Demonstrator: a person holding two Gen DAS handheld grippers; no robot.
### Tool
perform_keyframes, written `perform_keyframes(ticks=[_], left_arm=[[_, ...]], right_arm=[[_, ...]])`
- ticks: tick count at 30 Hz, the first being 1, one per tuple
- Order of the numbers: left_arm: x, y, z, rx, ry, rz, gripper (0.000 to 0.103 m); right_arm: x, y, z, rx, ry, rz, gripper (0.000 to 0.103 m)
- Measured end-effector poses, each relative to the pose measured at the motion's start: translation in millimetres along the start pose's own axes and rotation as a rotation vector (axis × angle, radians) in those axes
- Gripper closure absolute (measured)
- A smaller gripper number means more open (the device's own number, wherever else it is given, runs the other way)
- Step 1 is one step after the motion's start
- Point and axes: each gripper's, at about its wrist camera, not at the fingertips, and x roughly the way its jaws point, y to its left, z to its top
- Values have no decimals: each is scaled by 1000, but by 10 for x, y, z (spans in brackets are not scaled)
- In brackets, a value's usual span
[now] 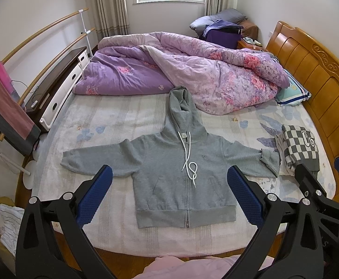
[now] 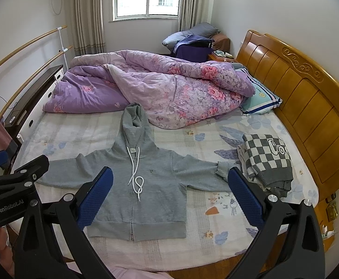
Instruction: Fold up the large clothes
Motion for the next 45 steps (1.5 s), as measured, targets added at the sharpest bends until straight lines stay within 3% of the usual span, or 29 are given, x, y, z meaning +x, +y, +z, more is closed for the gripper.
perform_keyframes(ticks=[27, 38, 45], left_arm=[[-111, 64, -234, -20, 48, -14, 4], [-116, 106, -358, -109, 96, 43, 4], [-62, 210, -508, -215, 164, 71, 4]], right_arm=[[-82, -30, -169, -9, 18, 19, 8], [65, -11, -142, -72, 57, 115, 8], [231, 32, -129, -127, 102, 221, 8]])
